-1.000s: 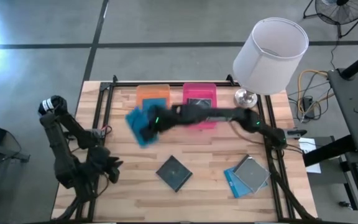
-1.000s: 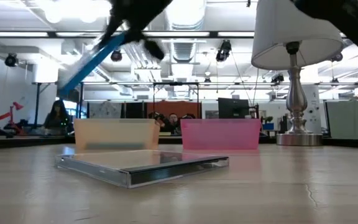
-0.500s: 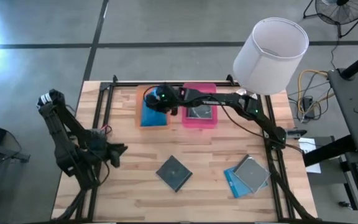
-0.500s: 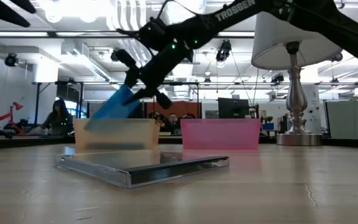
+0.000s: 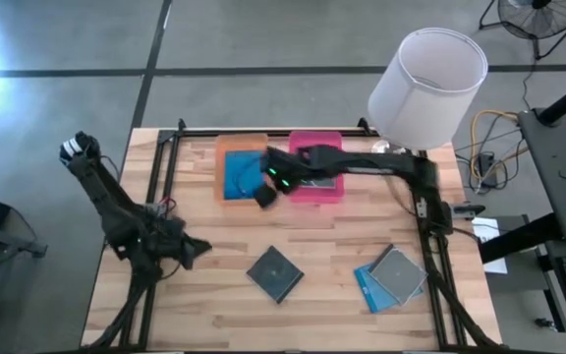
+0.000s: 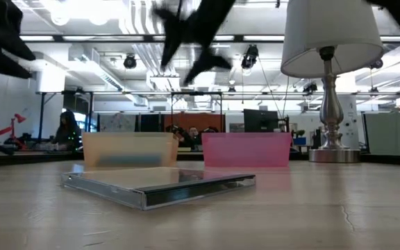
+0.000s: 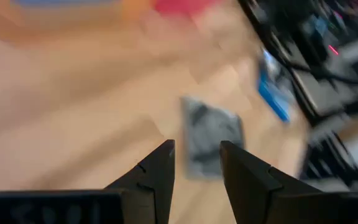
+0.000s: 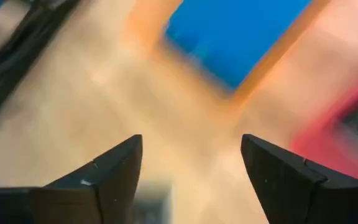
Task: Pick & place jewel cases by type
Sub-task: Put the left black CD case into the pink bin
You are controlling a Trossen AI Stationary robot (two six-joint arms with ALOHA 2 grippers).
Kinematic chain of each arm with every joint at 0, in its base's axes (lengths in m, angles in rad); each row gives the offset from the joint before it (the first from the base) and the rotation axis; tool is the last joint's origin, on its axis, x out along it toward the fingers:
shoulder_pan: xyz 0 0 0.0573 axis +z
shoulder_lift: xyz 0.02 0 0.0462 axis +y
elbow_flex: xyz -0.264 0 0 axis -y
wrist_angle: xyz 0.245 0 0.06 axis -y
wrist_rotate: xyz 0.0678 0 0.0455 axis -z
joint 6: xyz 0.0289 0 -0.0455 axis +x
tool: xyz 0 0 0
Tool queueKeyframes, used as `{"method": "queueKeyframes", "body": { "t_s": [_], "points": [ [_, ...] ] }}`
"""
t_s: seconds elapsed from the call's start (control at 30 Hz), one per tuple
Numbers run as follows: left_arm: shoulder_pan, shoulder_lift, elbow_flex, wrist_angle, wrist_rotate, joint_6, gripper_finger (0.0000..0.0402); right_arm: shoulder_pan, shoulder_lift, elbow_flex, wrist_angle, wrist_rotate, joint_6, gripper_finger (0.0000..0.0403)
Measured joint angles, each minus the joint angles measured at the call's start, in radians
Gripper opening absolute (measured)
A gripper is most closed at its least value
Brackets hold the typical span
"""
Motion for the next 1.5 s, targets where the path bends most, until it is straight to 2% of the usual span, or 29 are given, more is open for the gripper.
{"method": "queueKeyframes", "body": {
  "t_s": [0.1,0.2,0.3,0.4,0.57,0.67,0.73,0.83,0.9,1.1,1.23,1.37,1.5],
  "points": [
    [0.100,0.015,-0.107,0.376,0.125,0.254,0.0110,0.079,-0.079,-0.088,-0.149,-0.058,0.068,0.0273],
    [0.262,0.045,-0.168,0.576,0.282,0.415,0.0110,0.175,-0.128,-0.243,-0.151,-0.054,0.214,0.0270],
    [0.450,0.086,-0.179,0.624,0.507,0.546,0.0110,0.279,-0.232,-0.400,-0.086,-0.068,0.428,0.0264],
    [0.613,0.148,-0.162,0.628,0.700,0.642,0.0110,0.372,-0.307,-0.530,0.054,-0.033,0.633,0.0260],
    [0.749,0.301,-0.068,0.632,0.928,0.772,0.0110,0.527,-0.303,-0.676,0.257,0.047,0.931,0.0259],
    [0.773,0.438,0.011,0.624,1.021,0.825,0.0110,0.610,-0.298,-0.726,0.351,0.081,1.070,0.0263],
    [0.775,0.532,0.065,0.597,1.082,0.884,0.0110,0.657,-0.274,-0.759,0.423,0.149,1.159,0.0265],
    [0.774,0.646,0.129,0.504,1.102,0.923,0.0110,0.716,-0.254,-0.790,0.496,0.275,1.303,0.0267],
    [0.775,0.690,0.149,0.480,1.113,0.932,0.0110,0.741,-0.217,-0.802,0.569,0.311,1.359,0.0267],
    [0.747,0.767,0.192,0.530,1.219,0.928,0.0110,0.730,-0.012,-0.792,0.843,0.330,1.416,0.0265],
    [0.702,0.815,0.232,0.552,1.253,0.910,0.0110,0.726,0.067,-0.754,0.840,0.384,1.469,0.0256],
    [0.655,0.859,0.269,0.634,1.303,0.887,0.0110,0.710,0.074,-0.749,0.843,0.395,1.476,0.0249],
    [0.616,0.890,0.301,0.673,1.331,0.875,0.0110,0.675,0.070,-0.754,0.857,0.403,1.406,0.0249]
  ]
}}
